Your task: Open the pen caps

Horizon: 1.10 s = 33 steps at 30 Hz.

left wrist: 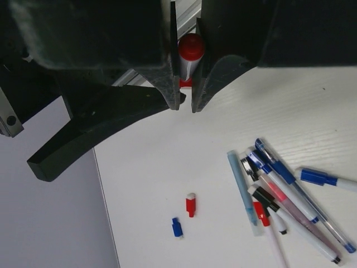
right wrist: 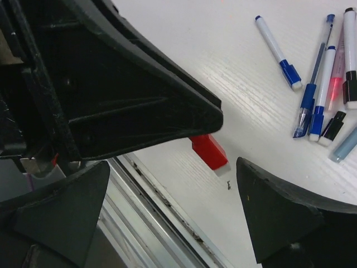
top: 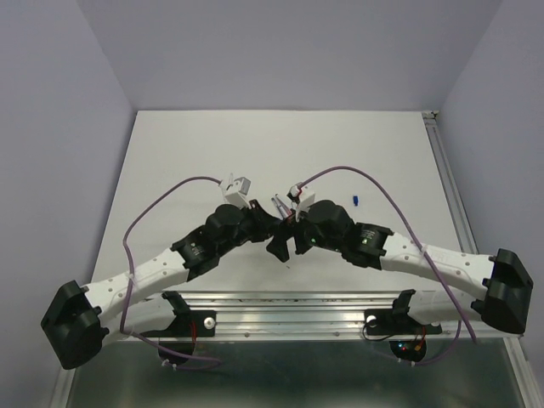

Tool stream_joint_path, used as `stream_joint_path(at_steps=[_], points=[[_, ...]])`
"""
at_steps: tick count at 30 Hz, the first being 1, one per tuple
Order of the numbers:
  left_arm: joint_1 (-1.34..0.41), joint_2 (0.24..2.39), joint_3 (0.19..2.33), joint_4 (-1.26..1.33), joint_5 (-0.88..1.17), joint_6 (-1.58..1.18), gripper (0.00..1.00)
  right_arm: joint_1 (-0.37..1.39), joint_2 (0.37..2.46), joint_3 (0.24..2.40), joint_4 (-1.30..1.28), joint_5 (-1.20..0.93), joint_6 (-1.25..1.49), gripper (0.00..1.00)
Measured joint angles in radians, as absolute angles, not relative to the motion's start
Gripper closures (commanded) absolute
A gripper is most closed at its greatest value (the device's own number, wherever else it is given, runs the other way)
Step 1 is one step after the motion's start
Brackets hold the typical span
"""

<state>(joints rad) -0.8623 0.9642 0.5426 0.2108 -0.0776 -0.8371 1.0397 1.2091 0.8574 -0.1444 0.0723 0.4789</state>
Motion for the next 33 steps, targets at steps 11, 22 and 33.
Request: stream_joint_path(at_steps=[11,22,33], points=[[-0.862,1.008,0.570,0.196,0.062,-0.836,1.00,1.040,1.225,0.851,-0.149,0.027,0.285,0.59],[-0.857,1.003,0.570,0.180,0.100,-0.839,1.00,1.035,1.220,0.823,-0.142,0.004,0.265,0.94],[-0.626,1.002,0.622,0.110,0.380,-0.826,1.00,1.024,1.179,0.699,0.131,-0.041,0.343,0.99]])
